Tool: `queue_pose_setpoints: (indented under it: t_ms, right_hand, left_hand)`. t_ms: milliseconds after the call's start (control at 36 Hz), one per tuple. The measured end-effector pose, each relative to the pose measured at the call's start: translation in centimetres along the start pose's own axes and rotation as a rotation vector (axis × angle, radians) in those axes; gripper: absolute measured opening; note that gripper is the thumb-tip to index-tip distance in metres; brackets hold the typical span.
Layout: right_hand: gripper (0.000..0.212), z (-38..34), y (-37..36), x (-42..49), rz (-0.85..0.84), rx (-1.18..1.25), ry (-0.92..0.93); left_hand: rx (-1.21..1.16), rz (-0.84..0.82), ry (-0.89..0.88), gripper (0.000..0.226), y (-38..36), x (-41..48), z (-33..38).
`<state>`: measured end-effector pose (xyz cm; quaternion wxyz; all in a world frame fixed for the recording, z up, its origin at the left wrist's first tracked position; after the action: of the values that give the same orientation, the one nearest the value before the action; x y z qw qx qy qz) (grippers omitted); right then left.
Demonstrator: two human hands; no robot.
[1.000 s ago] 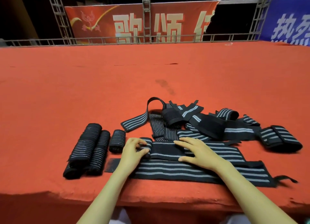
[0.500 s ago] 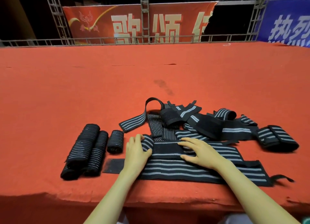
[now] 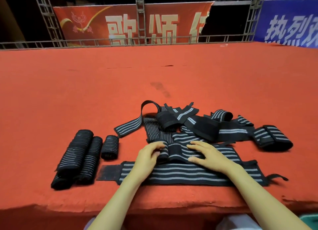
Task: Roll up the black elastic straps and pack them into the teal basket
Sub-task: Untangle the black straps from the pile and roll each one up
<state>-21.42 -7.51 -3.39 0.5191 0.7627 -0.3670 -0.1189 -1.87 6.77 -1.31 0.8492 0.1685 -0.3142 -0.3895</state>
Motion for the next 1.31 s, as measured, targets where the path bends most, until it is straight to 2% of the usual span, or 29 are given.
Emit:
queue_pose_setpoints:
  t_ms: [28, 83, 167, 222, 333, 500, 667, 750, 833, 1000, 1167, 1222, 1306]
  right_hand:
    - [0.085, 0.0, 0.1, -0.1, -0.015, 0.021, -0.003]
    - [0.091, 0.1, 0.4, -0.1, -0.033, 0.047, -0.009]
    - [0.089, 0.2, 0.6, 0.0, -0.031, 0.056, -0.015]
    - [0.084, 0.2, 0.6, 0.1, -0.030, 0.027, -0.017]
    - [0.065, -0.1, 0.5, 0.1, -0.014, -0.027, -0.016]
    - [0.061, -1.3, 0.9, 0.2, 0.023, -0.138, 0.075]
    - [0.057, -5.0, -0.2, 1.3, -0.016, -0.149, 0.204]
    - [0.080, -6.7, -1.6, 1.5, -0.066, -0.120, 0.237]
    - [0.068, -7.4, -2.3, 1.6, -0.081, -0.120, 0.256]
    - [0.055, -7.0, -1.4, 1.3, -0.076, -0.117, 0.222]
    - [0.055, -5.2, -1.2, 0.5, -0.053, -0.032, 0.148]
    - [0.054, -4.7, -1.2, 0.2, -0.029, 0.021, 0.119]
    - [0.061, -4.0, -1.2, -0.1, -0.003, 0.096, 0.072]
  left_hand:
    - [-0.022, 0.023, 0.049, 0.032, 0.2, 0.2, -0.3]
    - [-0.049, 0.060, 0.187, 0.030, 0.6, 0.4, -0.9]
    - [-0.080, -0.016, 0.448, 0.050, 0.5, 0.5, -1.9]
    - [-0.083, -0.089, 0.555, 0.059, 0.3, 0.3, -2.0]
    - [-0.063, -0.091, 0.562, 0.058, -0.2, 0.6, -1.3]
    - [-0.172, -0.046, 0.615, 0.057, 0.0, 0.9, -1.0]
    - [-0.200, 0.145, 0.668, 0.046, 4.1, 0.8, -3.1]
    - [-0.051, 0.232, 0.554, 0.047, 6.0, 0.6, -4.3]
    - [0.115, 0.263, 0.324, 0.049, 6.4, 0.0, -4.2]
    - [0.270, 0.259, -0.047, 0.040, 4.4, -0.5, -2.5]
    - [0.230, 0.112, -0.201, 0.044, 3.0, -0.8, -1.9]
    - [0.171, 0.032, -0.187, 0.048, 2.4, -1.1, -1.3]
    - [0.021, -0.040, -0.137, 0.032, 2.1, -1.1, -0.9]
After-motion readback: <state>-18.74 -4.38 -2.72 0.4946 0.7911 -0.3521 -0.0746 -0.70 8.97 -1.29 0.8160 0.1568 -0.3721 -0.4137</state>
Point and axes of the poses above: each hand's wrist, its own x-axis towards the middle knuckle, its own y-axis out of the back of the hand, z = x × y, the point moved 4 cm from there along x, towards the middle knuckle, and after that the axes turned 13 degrees about z, right-handed, at the moved point
